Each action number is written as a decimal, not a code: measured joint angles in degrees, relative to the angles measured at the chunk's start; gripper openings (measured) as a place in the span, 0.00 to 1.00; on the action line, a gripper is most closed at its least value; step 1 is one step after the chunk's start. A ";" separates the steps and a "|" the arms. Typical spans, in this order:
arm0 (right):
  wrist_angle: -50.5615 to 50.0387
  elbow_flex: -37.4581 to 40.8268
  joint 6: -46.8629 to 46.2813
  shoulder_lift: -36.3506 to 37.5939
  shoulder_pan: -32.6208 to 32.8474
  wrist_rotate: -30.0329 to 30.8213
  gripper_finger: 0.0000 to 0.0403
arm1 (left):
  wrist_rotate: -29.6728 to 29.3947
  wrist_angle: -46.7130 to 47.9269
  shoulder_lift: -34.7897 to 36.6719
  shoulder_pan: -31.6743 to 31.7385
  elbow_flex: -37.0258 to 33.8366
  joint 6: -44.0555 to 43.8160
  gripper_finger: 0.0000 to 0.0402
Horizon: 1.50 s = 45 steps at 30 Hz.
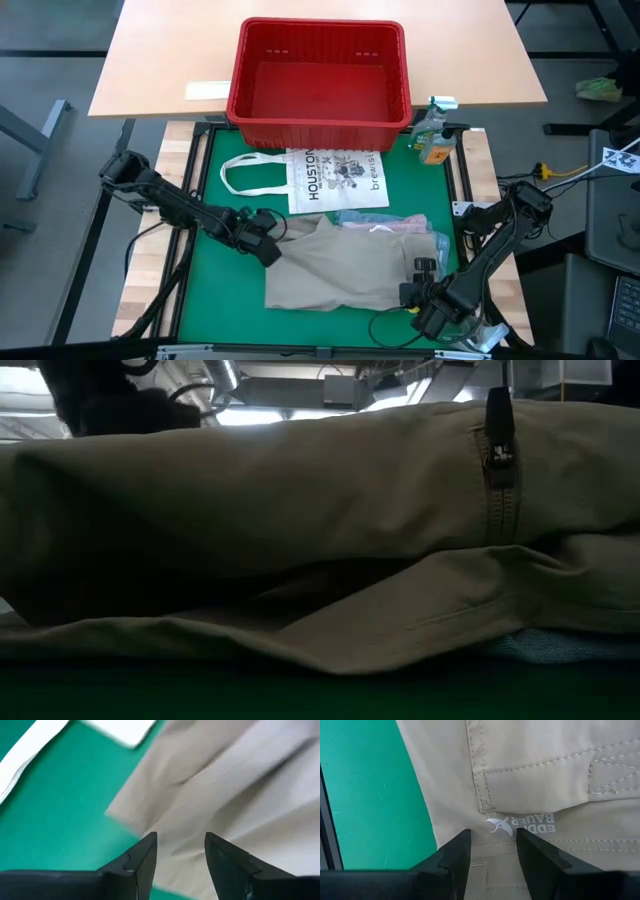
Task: Fold Laundry from Bin
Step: Fold the light brown shorts from the red laundry basket
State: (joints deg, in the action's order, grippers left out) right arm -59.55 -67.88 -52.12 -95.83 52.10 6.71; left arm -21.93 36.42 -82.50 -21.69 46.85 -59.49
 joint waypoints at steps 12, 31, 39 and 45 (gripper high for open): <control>0.00 0.00 0.07 0.04 0.00 -0.33 0.40 | -5.65 -7.03 -2.43 1.46 -0.02 10.65 0.41; 0.00 0.02 -0.06 0.07 0.00 -3.50 0.40 | -3.03 -0.15 -5.25 6.56 0.06 7.12 0.01; -0.17 0.02 -0.11 0.09 0.07 -3.85 0.40 | -4.65 2.50 -5.22 8.01 -0.09 8.83 0.09; -0.62 -0.31 -0.11 0.09 0.07 -3.78 0.40 | -3.23 2.03 -5.22 9.90 -0.05 8.77 0.22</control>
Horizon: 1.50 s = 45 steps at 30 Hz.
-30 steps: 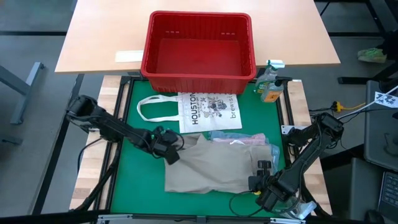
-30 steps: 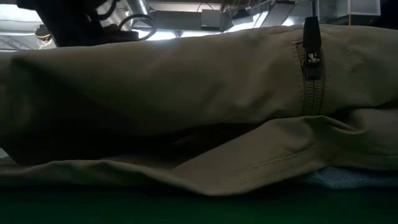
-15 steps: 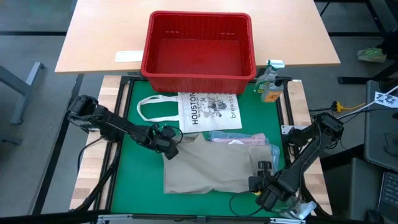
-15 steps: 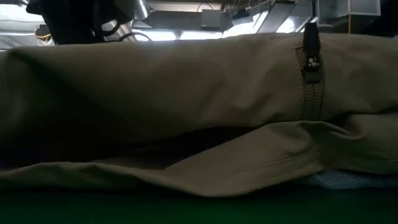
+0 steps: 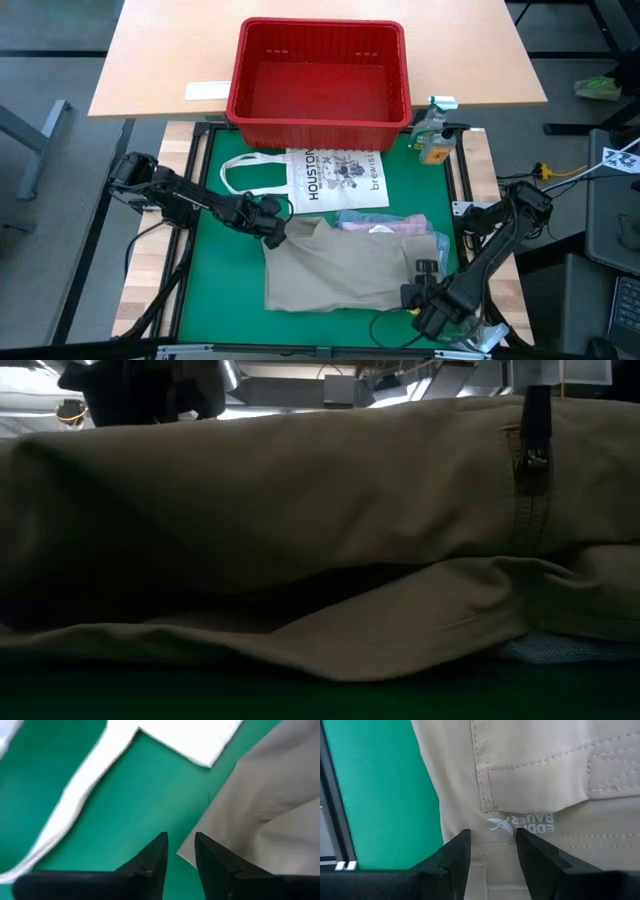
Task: Fold Laundry from Bin
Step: Fold the light brown shorts from the red laundry basket
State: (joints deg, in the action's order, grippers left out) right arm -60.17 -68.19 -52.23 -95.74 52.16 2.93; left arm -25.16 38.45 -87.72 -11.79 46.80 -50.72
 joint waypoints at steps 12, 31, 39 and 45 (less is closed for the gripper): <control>-9.65 -11.99 1.55 0.00 0.00 4.63 0.40 | 8.86 3.61 0.85 0.18 7.81 3.09 0.27; -6.43 -7.65 1.53 0.00 -0.02 7.01 0.40 | 5.96 -28.09 -6.30 -23.98 9.82 -0.13 0.24; -3.98 -3.32 1.49 0.00 -0.02 6.99 0.40 | 5.70 -28.59 -16.18 -28.32 9.80 -0.19 0.21; -3.29 0.98 -0.66 0.00 -0.07 4.71 0.40 | 8.76 -29.15 -20.74 -29.27 10.06 -0.26 0.17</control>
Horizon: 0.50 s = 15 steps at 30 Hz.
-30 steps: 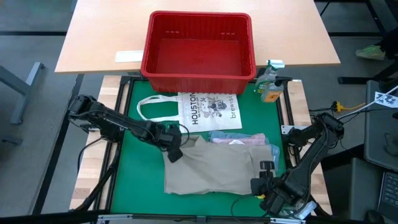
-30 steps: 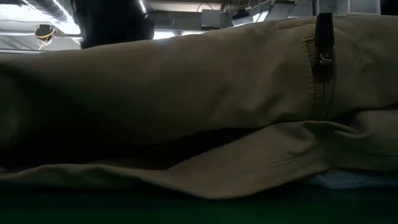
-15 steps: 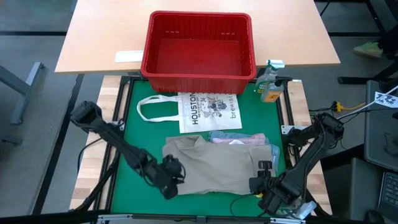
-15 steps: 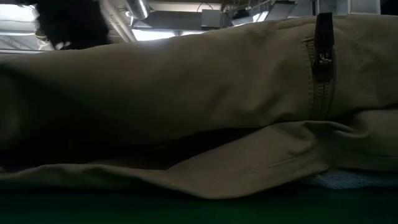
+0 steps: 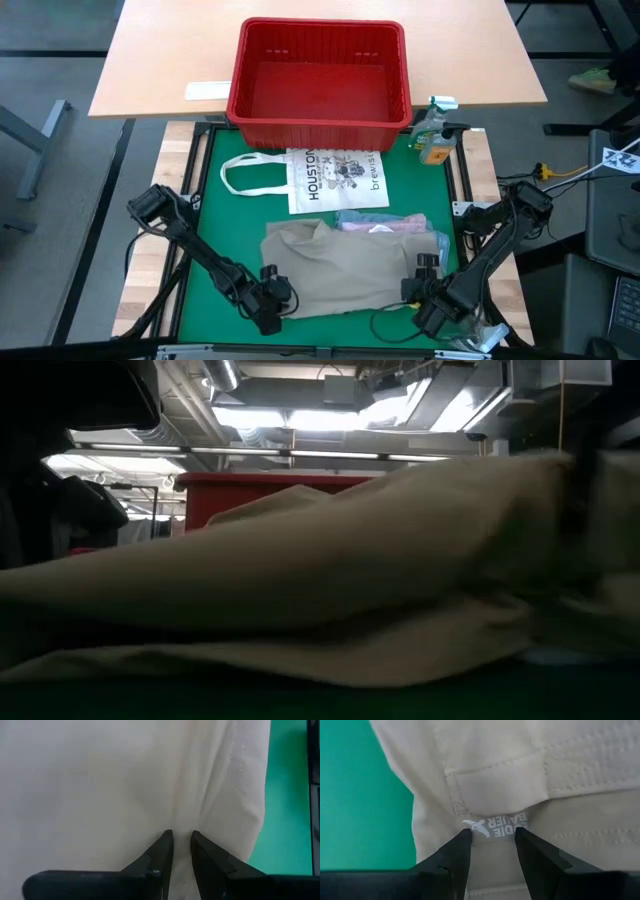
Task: Fold Laundry from Bin
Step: Fold the light brown shorts from the red laundry basket
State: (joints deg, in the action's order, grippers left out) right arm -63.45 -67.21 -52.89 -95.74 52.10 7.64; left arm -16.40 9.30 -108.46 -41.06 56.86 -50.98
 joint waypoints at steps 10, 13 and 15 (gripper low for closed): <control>-0.17 2.81 -0.77 0.11 -0.04 -2.80 0.40 | 1.37 3.22 -0.33 -0.17 0.88 0.04 0.06; -1.28 1.68 0.53 0.10 -0.02 -3.21 0.40 | 1.87 6.86 -0.35 -0.20 2.67 0.04 0.03; -1.94 1.17 0.79 0.09 0.00 -3.37 0.40 | 2.91 10.97 -0.39 -0.22 4.29 0.04 0.01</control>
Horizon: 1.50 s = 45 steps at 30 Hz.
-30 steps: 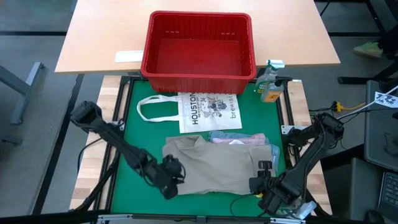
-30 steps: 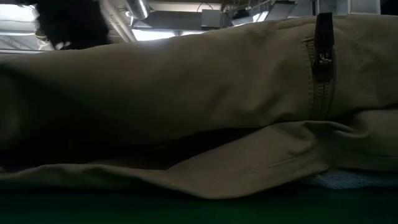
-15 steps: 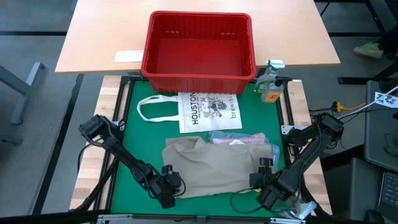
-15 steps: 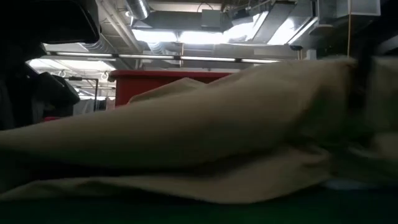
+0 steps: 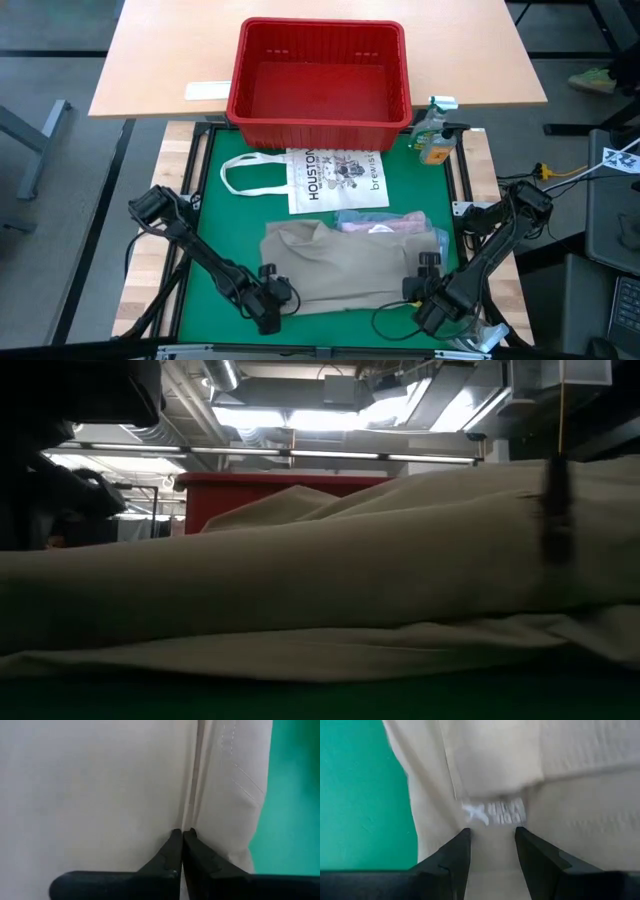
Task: Fold Laundry from Bin
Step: Fold the light brown shorts from the red laundry basket
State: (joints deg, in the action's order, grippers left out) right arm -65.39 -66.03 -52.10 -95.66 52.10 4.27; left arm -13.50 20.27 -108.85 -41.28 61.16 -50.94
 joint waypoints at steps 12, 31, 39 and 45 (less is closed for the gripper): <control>-6.91 -6.41 1.55 -0.13 0.07 -0.83 0.40 | 1.67 21.14 -0.44 -0.26 13.88 3.42 0.00; 9.99 -10.66 -0.20 -0.16 8.50 5.18 0.40 | -5.05 19.69 -0.27 -0.19 20.23 3.21 0.01; 13.08 -3.65 -1.60 -0.17 8.15 5.31 0.40 | -5.04 19.31 -0.24 -0.20 20.29 3.39 0.01; 13.52 1.33 -3.08 -0.17 6.75 5.16 0.40 | -5.03 21.27 -1.33 -0.42 20.36 3.52 0.01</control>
State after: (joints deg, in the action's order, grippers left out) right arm -51.88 -64.71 -55.18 -95.83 58.85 9.43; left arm -18.52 41.53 -110.19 -41.70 81.52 -47.42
